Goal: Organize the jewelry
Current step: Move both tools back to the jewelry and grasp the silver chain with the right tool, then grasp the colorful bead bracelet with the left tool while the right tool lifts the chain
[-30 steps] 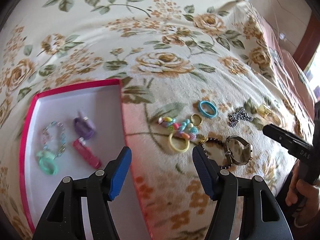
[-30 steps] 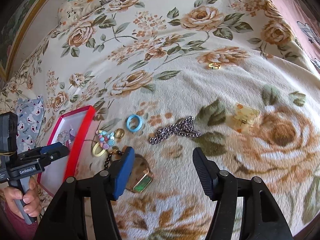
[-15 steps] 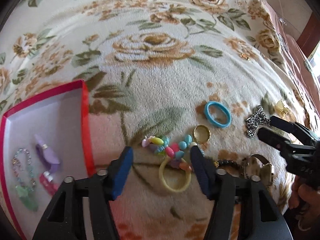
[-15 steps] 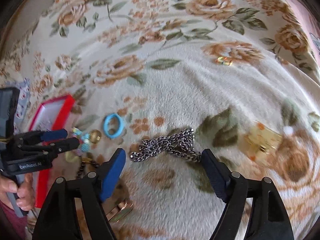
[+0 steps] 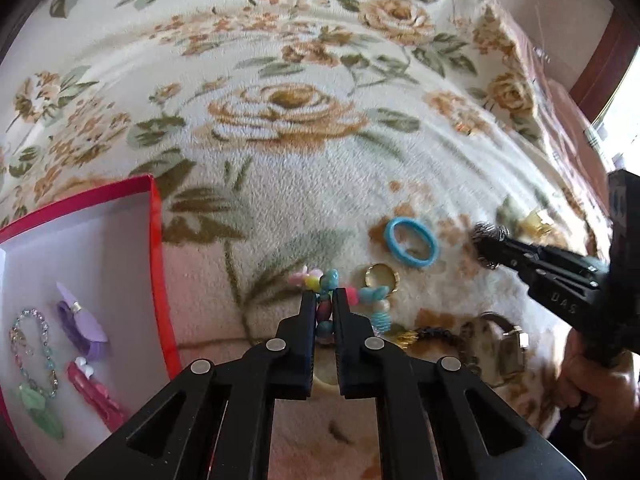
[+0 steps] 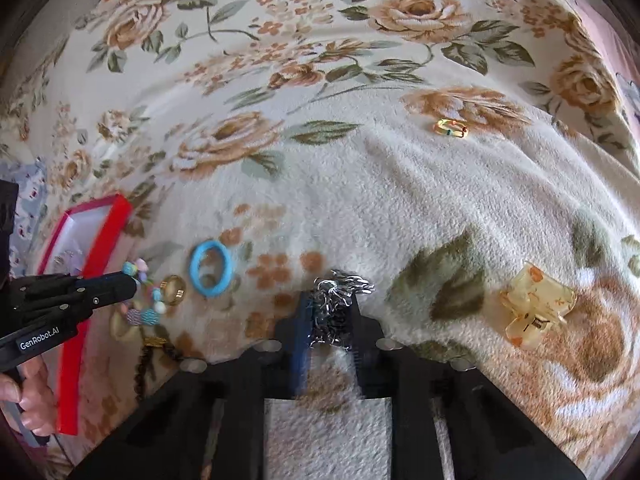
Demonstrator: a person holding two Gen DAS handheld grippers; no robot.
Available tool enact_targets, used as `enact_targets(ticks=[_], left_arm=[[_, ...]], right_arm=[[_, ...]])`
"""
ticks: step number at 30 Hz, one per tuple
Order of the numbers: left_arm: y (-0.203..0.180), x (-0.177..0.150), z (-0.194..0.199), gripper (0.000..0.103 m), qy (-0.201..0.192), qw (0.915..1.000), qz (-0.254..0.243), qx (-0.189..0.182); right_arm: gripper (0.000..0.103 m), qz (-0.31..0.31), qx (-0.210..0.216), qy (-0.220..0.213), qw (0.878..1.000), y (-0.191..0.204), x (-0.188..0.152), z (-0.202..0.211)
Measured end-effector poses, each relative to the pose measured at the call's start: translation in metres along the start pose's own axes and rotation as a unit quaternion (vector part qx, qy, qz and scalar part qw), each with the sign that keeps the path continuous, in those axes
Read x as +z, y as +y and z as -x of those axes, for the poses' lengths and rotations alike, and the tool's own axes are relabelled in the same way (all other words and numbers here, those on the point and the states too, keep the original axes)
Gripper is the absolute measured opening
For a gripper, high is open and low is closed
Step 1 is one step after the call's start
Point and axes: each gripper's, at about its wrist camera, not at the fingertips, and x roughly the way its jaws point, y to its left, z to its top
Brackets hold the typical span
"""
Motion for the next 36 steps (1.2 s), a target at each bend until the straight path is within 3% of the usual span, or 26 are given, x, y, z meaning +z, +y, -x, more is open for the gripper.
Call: enact_targets(ticks=[17,23,36], left_arm=[[0.014,-0.033,0.114,0.007,-0.083,0.9955,0.026,-0.037],[0.028,-0.053,0.152,0.007,-0.110,0.9926,0.041,-0.029],[0.063,-0.097,0.198,0.007,-0.130,0.9885,0.078,-0.006]], right_arm=[[0.013,0.025,0.059,-0.064,0.996,0.042,0.001,0.068],[0.013,0.045,0.082,-0.074,0.993,0.066,0.000,0.083],[0.013,0.106,0.145,-0.066,0.982,0.145,-0.010,0.091]])
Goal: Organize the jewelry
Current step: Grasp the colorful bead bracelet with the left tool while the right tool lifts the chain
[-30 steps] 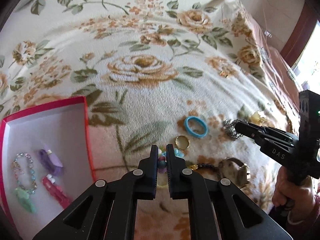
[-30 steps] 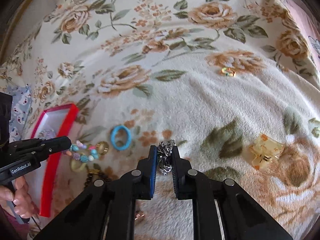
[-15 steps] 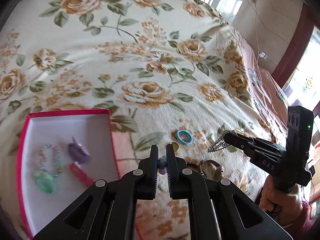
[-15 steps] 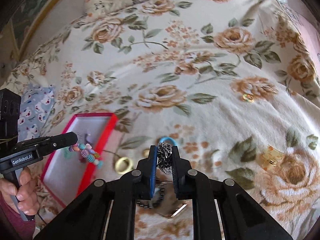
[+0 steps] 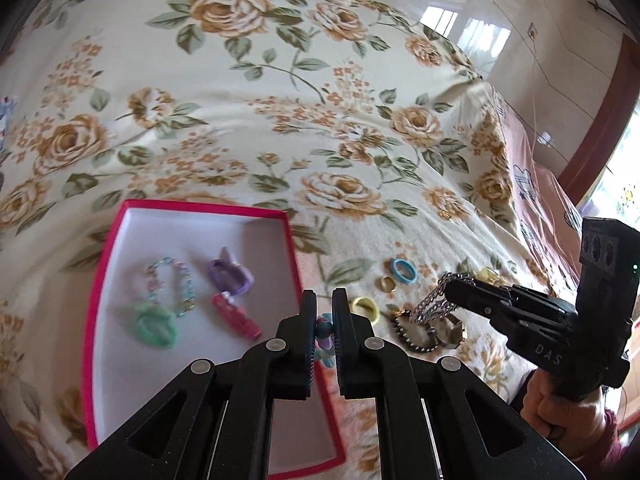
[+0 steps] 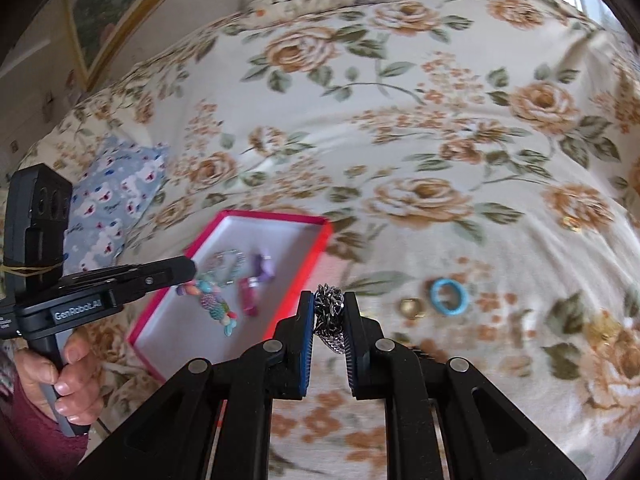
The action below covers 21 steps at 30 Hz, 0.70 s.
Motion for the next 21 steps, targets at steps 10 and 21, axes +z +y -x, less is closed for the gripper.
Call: enact_targets(ticks=[10,21], left_arm=[[0.034,-0.012,0.023,0.007,-0.007,0.9993,0.029,0.024],[0.068,-0.022,0.014,0.007,0.003,0.9972,0.056,0.050]], right_arm=[[0.013,0.030,0.050,0.025,0.998,0.051,0.001,-0.035],[0.013,0.033,0.090,0.072,0.993,0.087,-0.005,-0.087]])
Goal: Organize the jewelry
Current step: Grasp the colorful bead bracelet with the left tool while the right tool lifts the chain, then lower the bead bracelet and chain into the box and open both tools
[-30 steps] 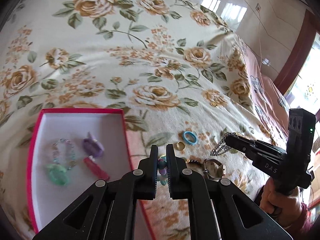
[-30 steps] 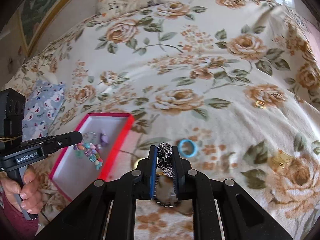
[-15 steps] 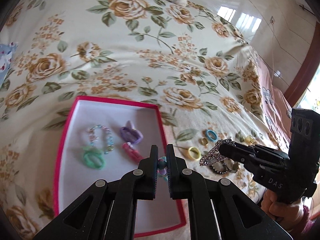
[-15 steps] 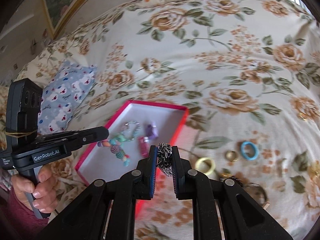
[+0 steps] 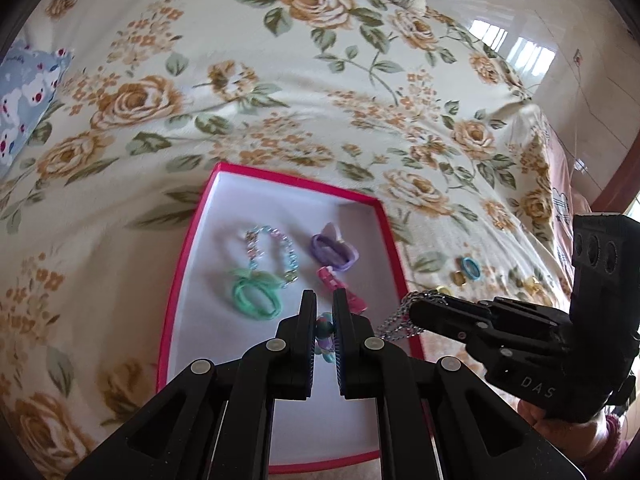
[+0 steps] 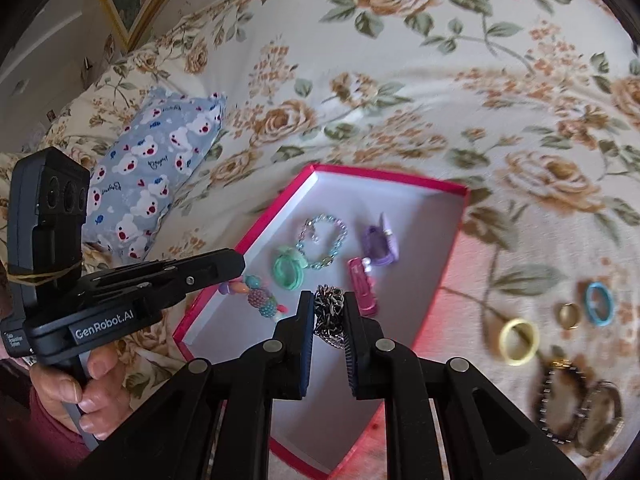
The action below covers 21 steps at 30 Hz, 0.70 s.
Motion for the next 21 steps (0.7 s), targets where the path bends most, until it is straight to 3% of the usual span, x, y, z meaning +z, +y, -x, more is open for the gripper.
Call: enact_targets(ticks=[12,21], left_arm=[[0.026,-0.003,-0.042,0.007,0.028,0.9987,0.023,0.036],[0.029,-0.008,-0.063,0.007,0.044,0.9973,0.020,0.055]], right_arm=[[0.013,-0.009,-0.003,0.058,0.998,-0.007,-0.016,-0.051],[0.014,-0.007,-0.010,0.070,0.997,-0.012,-0.020,-0.061]])
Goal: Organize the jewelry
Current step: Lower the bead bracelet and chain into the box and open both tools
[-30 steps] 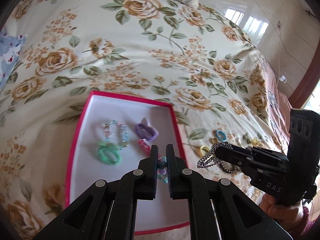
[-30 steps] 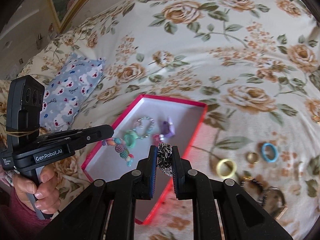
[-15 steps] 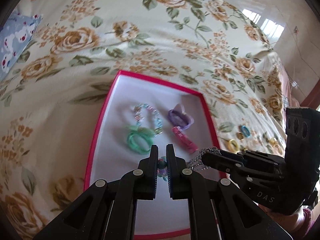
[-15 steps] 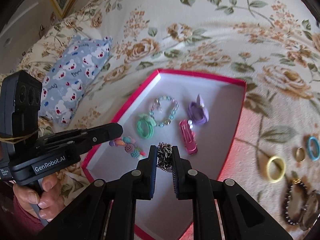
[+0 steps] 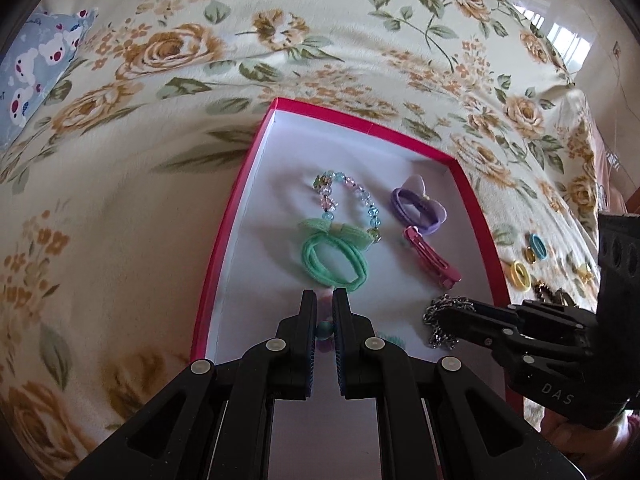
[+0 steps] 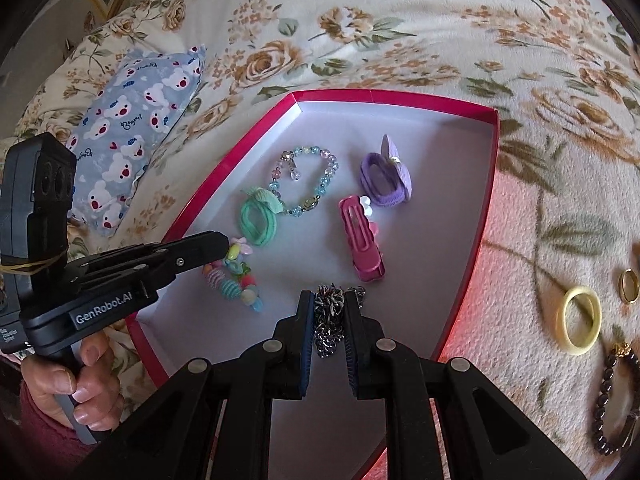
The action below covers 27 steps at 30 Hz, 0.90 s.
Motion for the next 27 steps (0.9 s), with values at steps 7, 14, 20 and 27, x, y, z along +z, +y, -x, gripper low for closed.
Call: enact_targets(ticks=[7,14,20,27], left_arm=[[0.000,0.001,-0.004,0.007,0.002,1.0000,0.000,0.000],[0.006,-0.001,-0.002,0.019,0.006,0.9999,0.014,0.003],[0.006,-0.003,0.013,0.022,-0.009,0.9997,0.021,0.002],[-0.002,-0.009,0.033,0.043,-0.026,0.9995,0.019,-0.001]], right_arm=[[0.017,0.020,-0.015,0.001,1.000,0.005,0.000,-0.003],[0.021,0.014,-0.010,0.002,1.000,0.005,0.000,-0.002],[0.036,0.011,0.005,-0.009,1.000,0.007,0.000,0.013],[0.041,-0.005,0.007,-0.040,0.999,0.000,-0.009,0.047]])
